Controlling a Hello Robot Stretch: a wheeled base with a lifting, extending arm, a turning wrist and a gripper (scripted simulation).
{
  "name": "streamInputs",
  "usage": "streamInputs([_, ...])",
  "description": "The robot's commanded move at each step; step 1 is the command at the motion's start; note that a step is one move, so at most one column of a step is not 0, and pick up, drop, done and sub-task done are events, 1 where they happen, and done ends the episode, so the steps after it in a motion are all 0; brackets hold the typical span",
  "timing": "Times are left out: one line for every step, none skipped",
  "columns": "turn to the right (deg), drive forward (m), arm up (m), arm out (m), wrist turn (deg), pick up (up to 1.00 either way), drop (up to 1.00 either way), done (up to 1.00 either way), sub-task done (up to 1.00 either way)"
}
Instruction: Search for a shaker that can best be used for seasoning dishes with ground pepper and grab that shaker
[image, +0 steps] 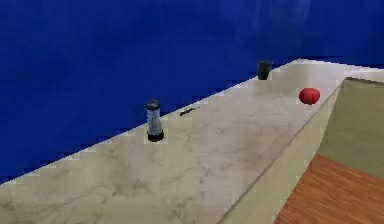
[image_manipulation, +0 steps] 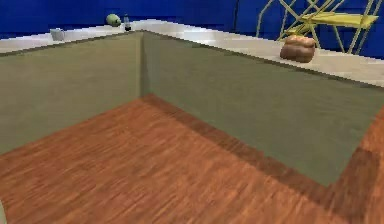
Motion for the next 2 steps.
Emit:
streamInputs([-45.0, 0.00, 0.00, 0.00, 0.0, 0.00, 0.00, 0.00, 0.00])
streamInputs([-45.0, 0.00, 0.00, 0.00, 0.0, 0.00, 0.00, 0.00, 0.00])
